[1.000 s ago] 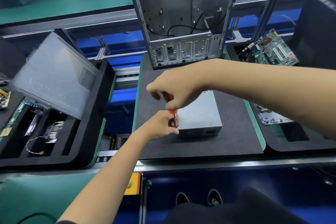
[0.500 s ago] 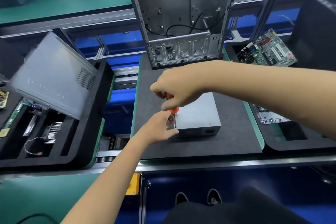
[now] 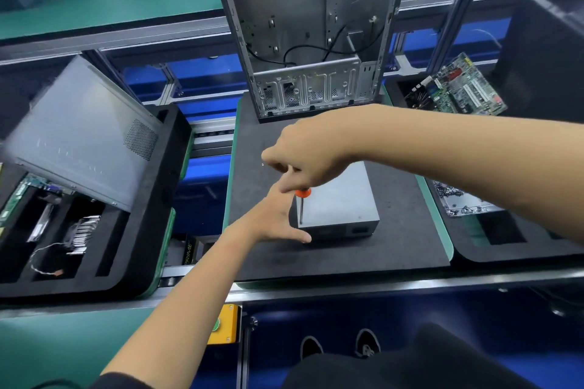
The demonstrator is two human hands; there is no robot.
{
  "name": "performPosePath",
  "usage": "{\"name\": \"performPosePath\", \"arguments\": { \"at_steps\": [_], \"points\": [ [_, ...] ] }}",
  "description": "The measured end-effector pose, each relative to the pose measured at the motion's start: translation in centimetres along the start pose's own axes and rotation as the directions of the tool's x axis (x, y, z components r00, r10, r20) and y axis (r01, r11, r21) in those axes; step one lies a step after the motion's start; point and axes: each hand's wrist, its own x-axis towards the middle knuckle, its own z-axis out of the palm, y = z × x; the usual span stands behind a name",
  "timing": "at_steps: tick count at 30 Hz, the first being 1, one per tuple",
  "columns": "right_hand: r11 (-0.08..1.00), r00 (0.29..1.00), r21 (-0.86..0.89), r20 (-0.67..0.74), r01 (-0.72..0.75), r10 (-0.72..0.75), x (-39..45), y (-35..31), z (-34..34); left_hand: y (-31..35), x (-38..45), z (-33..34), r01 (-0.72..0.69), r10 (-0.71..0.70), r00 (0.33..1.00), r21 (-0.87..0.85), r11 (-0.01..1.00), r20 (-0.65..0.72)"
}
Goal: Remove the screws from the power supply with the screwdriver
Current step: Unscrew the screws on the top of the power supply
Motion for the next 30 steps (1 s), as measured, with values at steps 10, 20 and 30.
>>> {"name": "performPosePath", "arguments": {
  "at_steps": [10,20,30],
  "points": [
    [0.999,0.999,0.026,-0.039,0.022,-0.021,-0.2,0.7,0.0,0.3,2.4,-1.1,-0.025,0.000,0.992,0.196,0.980,0.127],
    [0.980,0.989,0.187,-0.138,0.073,-0.048,-0.3,1.1,0.6,1.1,2.7,-2.0,0.042,-0.095,0.981,0.287,0.957,0.172],
    [0.982,0.994,0.158,-0.016,-0.100,0.104,-0.5,1.0,0.3,1.6,2.8,-2.3,0.082,-0.138,0.974,0.287,0.954,0.180]
  ]
}}
